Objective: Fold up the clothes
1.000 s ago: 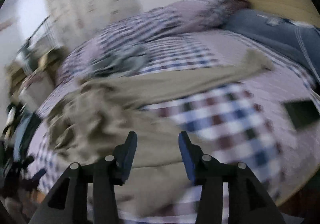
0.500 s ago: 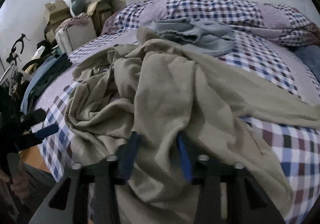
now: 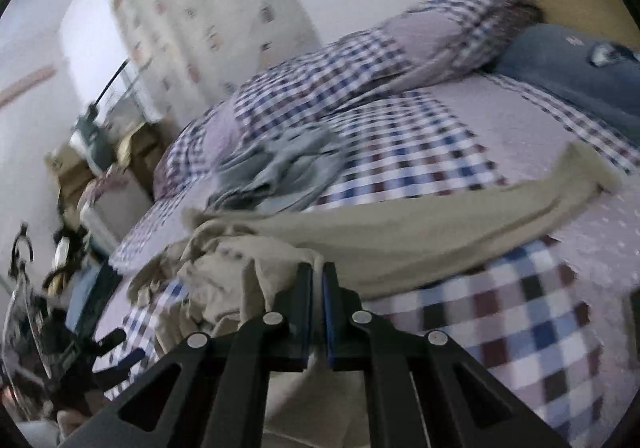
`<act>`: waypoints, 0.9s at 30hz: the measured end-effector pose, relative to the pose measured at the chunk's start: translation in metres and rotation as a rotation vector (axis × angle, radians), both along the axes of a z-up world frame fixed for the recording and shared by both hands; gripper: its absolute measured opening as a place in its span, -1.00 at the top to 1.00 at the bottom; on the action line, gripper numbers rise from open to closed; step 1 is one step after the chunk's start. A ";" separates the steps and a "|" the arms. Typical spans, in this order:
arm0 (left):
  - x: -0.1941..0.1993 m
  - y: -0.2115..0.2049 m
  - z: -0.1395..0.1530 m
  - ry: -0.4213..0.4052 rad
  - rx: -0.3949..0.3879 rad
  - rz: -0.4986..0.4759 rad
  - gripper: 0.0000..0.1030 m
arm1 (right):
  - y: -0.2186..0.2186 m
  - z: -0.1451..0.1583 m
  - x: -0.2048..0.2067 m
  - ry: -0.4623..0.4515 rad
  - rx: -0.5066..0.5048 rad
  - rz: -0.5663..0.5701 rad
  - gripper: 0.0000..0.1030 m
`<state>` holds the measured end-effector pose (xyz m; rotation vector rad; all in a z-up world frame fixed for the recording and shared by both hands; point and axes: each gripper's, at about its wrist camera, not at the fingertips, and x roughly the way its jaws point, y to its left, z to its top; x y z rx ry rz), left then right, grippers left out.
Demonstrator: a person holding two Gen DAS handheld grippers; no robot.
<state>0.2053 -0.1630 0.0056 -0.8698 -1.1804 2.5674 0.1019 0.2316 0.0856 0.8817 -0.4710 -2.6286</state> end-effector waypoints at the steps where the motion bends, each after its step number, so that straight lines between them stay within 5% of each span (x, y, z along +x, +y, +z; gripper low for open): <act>1: -0.002 0.001 0.000 -0.001 0.001 -0.003 -0.65 | 0.009 -0.001 -0.001 -0.006 0.005 -0.026 0.93; 9: -0.027 0.007 0.003 0.007 0.049 -0.017 -0.65 | 0.091 -0.040 -0.009 -0.180 -0.047 -0.302 0.97; 17: -0.075 0.005 0.006 0.008 0.049 -0.004 -0.65 | 0.070 -0.038 -0.005 -0.131 -0.041 -0.170 0.85; 22: -0.102 -0.002 0.008 0.008 0.055 -0.010 -0.65 | 0.060 -0.040 -0.005 -0.127 -0.029 -0.148 0.60; 27: -0.134 0.019 0.015 -0.009 -0.042 -0.101 -0.64 | 0.056 -0.041 -0.007 -0.118 -0.036 -0.141 0.41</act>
